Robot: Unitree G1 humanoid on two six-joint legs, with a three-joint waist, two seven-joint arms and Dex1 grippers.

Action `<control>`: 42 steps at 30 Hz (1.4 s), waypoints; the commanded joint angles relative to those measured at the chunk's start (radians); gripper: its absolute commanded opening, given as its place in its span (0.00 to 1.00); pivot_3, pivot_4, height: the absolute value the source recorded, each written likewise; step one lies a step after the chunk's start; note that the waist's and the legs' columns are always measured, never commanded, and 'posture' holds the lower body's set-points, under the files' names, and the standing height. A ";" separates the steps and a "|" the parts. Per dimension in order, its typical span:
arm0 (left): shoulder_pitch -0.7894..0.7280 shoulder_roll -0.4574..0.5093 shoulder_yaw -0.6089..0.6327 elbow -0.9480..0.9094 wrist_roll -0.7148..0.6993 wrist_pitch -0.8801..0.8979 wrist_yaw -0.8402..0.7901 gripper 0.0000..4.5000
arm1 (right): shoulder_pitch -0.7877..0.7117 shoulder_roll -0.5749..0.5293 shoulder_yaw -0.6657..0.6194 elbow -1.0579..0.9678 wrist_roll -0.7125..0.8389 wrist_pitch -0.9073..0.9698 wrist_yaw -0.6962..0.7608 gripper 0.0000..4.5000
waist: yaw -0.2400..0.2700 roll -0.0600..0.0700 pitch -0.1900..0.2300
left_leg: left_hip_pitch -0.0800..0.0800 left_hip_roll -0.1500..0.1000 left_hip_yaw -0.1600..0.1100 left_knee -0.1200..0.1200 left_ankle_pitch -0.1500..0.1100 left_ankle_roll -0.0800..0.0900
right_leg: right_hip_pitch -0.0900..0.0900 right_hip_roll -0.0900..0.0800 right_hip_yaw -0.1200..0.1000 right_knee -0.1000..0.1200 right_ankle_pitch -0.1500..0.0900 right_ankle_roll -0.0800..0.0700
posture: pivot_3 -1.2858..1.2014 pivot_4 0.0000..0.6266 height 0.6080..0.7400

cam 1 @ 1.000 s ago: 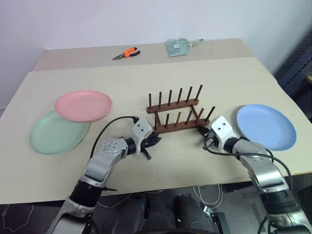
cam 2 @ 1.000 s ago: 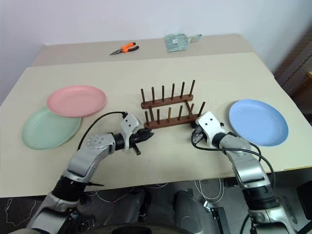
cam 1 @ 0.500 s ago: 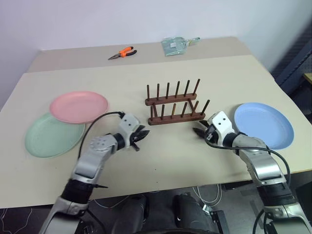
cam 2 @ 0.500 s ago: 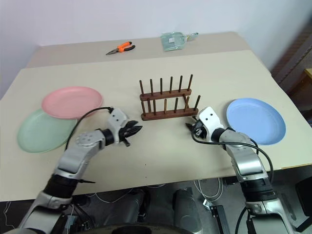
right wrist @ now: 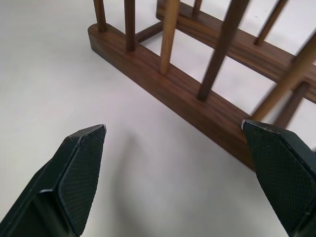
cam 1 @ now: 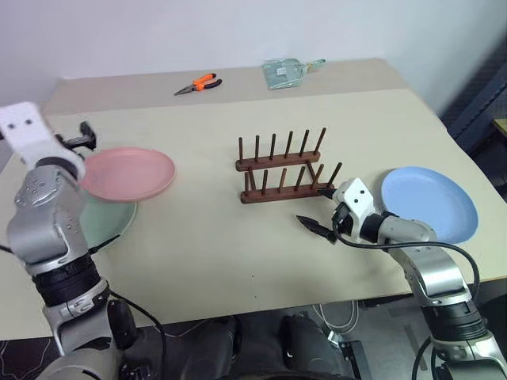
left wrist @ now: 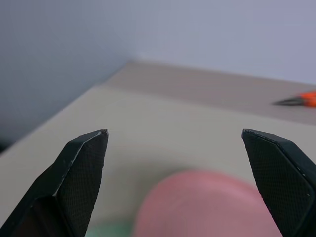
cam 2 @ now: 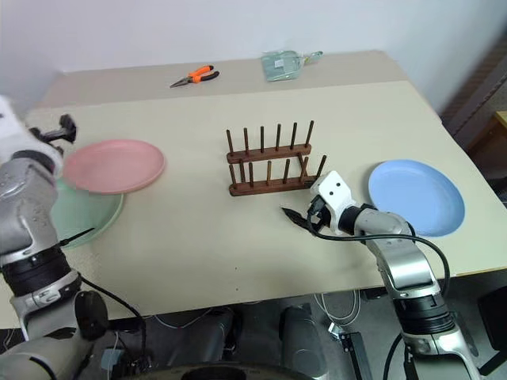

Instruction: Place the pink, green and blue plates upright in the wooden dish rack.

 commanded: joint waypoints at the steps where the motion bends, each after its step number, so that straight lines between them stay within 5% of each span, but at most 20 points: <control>1: 0.002 -0.056 0.115 -0.126 -0.075 0.149 0.046 0.99 | -0.027 0.005 0.001 0.013 0.001 -0.035 0.013 1.00 | 0.002 -0.004 0.002 | 0.000 0.000 0.000 0.000 0.000 0.000 | 0.000 0.000 0.000 0.000 0.000 0.000 | 0.52 0.24 1.00; 7: 0.003 -0.187 0.238 -0.168 -0.222 0.315 0.015 0.99 | -0.044 0.016 -0.010 0.019 0.023 -0.036 0.018 1.00 | 0.000 -0.005 0.002 | 0.000 0.000 -0.002 0.003 -0.002 0.000 | 0.003 0.001 -0.002 0.000 0.000 0.000 | 0.52 0.24 1.00; 13: -0.044 -0.194 0.283 -0.092 -0.270 0.337 0.035 0.99 | -0.018 0.014 -0.013 -0.018 0.034 -0.038 0.026 1.00 | -0.001 -0.007 0.003 | 0.001 0.003 -0.003 0.002 -0.001 -0.004 | 0.002 0.006 -0.002 0.001 0.003 -0.003 | 0.52 0.24 1.00; 17: -0.078 -0.192 0.322 -0.021 -0.282 0.292 0.069 0.71 | 0.004 0.008 -0.038 -0.042 0.035 -0.036 0.009 1.00 | 0.000 -0.007 0.003 | 0.001 0.003 -0.003 0.002 0.000 -0.004 | 0.002 0.006 -0.002 0.001 0.003 -0.003 | 0.52 0.24 1.00; 23: -0.091 -0.165 0.283 0.025 -0.328 0.255 0.046 0.02 | 0.052 -0.060 -0.106 -0.107 0.063 0.000 0.029 1.00 | 0.002 -0.007 0.003 | 0.001 0.003 -0.003 0.002 0.000 -0.005 | 0.002 0.005 -0.001 0.000 0.003 -0.003 | 0.52 0.24 1.00; 32: -0.157 -0.093 0.026 -0.067 -0.414 0.161 -0.095 0.02 | -0.158 -0.132 -0.091 -0.205 0.031 -0.038 0.028 1.00 | -0.003 -0.008 0.004 | 0.001 0.004 -0.003 0.003 0.000 -0.006 | 0.002 0.005 -0.001 0.000 0.004 -0.005 | 0.52 0.24 1.00; 37: -0.283 -0.082 -0.211 -0.050 -0.371 0.145 -0.099 0.02 | -0.372 -0.076 0.116 -0.164 -0.179 -0.224 0.009 1.00 | -0.002 -0.009 0.005 | 0.000 0.004 -0.002 0.001 0.003 -0.009 | 0.000 0.006 -0.001 0.000 0.004 -0.005 | 0.52 0.24 1.00; 42: -0.329 -0.087 -0.275 -0.047 -0.381 0.156 -0.087 0.02 | -0.483 -0.038 0.248 0.030 -0.397 -0.461 -0.058 1.00 | -0.002 -0.010 0.005 | -0.002 0.003 -0.001 0.000 0.005 -0.009 | -0.003 0.006 0.000 0.000 0.005 -0.005 | 0.52 0.24 1.00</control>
